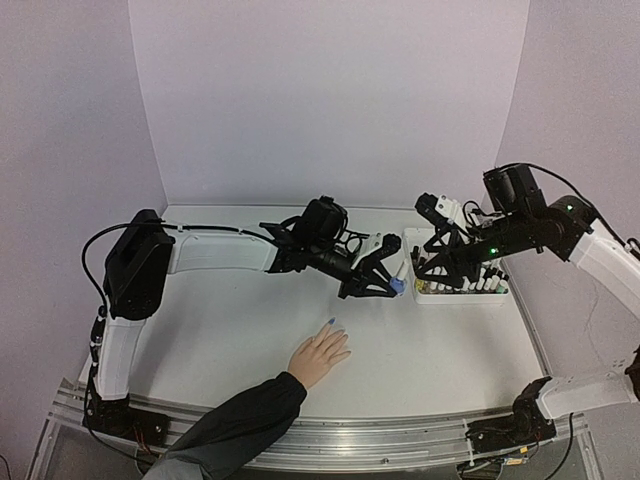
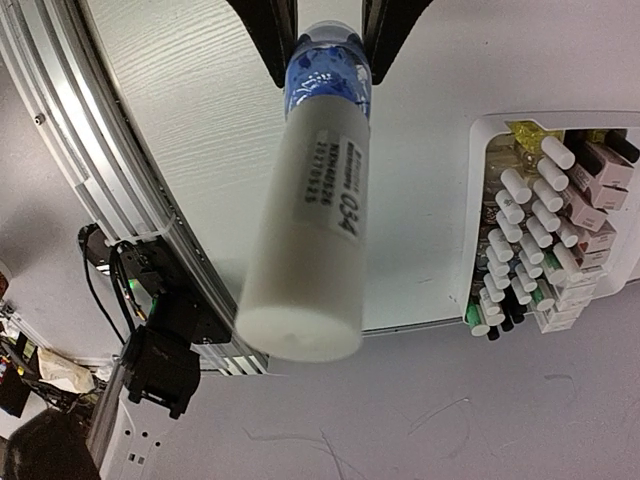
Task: Paint the nails
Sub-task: Screw the nail polish bottle cap onto the nail polish bottle.
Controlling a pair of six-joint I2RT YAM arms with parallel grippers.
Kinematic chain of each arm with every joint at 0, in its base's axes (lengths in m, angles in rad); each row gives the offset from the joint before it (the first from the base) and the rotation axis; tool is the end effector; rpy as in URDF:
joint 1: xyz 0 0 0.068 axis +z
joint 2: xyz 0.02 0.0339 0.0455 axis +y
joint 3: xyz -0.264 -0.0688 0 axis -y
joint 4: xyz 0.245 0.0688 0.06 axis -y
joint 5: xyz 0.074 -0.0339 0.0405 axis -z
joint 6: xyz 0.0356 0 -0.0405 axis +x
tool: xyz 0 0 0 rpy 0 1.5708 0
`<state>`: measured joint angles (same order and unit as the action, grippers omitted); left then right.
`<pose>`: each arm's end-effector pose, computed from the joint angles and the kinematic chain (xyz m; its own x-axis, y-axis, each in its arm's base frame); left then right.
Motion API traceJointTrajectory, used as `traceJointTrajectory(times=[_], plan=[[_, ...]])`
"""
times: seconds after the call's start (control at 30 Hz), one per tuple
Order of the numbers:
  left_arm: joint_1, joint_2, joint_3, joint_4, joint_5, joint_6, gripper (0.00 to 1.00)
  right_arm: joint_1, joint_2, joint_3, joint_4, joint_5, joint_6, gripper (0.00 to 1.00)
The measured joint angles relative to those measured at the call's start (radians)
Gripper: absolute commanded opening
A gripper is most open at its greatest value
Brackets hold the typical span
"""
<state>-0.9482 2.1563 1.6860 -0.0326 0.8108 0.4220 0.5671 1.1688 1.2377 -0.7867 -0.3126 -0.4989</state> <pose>0.2693 -0.4195 0.2285 0.1245 0.3104 -0.9424 0.9635 -0.2645 0.0402 0.1951 0.1372 0.3622 -0.1491 -0.6347 -0.7582 -0.8859 0.4264 -0.1828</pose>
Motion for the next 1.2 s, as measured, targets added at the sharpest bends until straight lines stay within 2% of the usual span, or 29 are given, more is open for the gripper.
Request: traceJointTrajectory(times=[0.1,0.37,0.9,0.97,1.03,1.1,1.13,1.2], plan=[[0.0,0.0,0.001,-0.023,0.019,0.011,0.0,0.0,0.019,0.002,-0.002,-0.024,-0.026,0.64],[-0.001,0.0,0.012,-0.046,0.037,0.024,0.0,-0.002,0.054,0.006,0.008,-0.076,-0.048,0.48],[-0.014,0.0,0.023,-0.046,0.05,0.023,0.0,-0.002,0.08,-0.027,0.109,-0.106,-0.013,0.33],[-0.016,0.0,0.025,-0.046,0.05,0.023,0.0,-0.002,0.08,-0.039,0.113,-0.107,-0.006,0.29],[-0.016,0.0,0.028,-0.046,0.05,0.023,0.0,-0.002,0.08,-0.049,0.113,-0.107,0.001,0.21],[-0.016,0.0,0.029,-0.046,0.05,0.023,0.0,-0.002,0.08,-0.056,0.114,-0.108,0.005,0.04],[-0.016,0.0,0.029,-0.046,0.05,0.023,0.0,-0.002,0.08,-0.059,0.115,-0.108,0.012,0.0],[-0.016,0.0,0.029,-0.049,0.048,0.023,0.0,-0.002,0.079,-0.062,0.118,-0.107,0.024,0.0]])
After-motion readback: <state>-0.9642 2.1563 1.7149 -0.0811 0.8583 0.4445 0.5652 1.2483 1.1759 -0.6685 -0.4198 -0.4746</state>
